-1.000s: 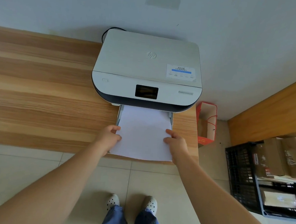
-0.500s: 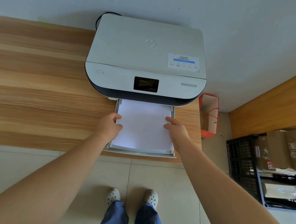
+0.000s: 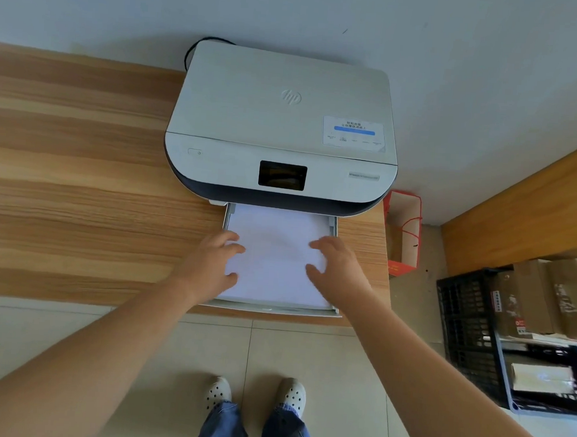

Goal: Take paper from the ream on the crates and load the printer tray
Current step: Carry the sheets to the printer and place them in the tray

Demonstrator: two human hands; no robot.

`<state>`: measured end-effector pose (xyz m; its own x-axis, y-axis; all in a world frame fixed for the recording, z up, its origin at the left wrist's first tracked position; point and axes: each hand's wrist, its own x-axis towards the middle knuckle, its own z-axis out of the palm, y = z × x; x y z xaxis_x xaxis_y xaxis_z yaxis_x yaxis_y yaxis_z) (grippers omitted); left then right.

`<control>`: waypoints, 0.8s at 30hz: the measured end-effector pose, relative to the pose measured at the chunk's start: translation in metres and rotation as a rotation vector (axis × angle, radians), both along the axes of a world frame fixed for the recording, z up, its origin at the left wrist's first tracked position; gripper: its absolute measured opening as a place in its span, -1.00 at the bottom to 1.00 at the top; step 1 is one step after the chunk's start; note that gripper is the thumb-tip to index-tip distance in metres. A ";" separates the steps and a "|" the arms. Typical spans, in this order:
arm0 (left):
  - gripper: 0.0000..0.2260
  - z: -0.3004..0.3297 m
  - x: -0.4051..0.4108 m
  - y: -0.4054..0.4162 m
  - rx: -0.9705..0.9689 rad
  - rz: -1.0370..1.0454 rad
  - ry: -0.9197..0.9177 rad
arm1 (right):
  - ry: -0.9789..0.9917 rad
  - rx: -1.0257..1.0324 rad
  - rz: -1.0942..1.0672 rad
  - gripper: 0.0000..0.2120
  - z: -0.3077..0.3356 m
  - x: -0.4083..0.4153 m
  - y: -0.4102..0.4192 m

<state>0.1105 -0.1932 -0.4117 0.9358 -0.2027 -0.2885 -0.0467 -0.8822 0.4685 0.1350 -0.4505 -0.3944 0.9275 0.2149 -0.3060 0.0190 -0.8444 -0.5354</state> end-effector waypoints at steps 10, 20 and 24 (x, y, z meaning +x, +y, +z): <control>-0.24 0.002 0.003 -0.021 0.354 -0.258 0.212 | 0.043 -0.345 0.528 -0.16 -0.025 0.001 -0.005; -0.30 0.001 -0.001 -0.022 0.365 -0.304 0.165 | 0.047 -0.335 0.502 -0.17 -0.027 -0.006 -0.005; -0.30 -0.002 -0.004 -0.021 0.359 -0.307 0.150 | 0.029 -0.353 0.505 -0.14 -0.022 -0.007 -0.002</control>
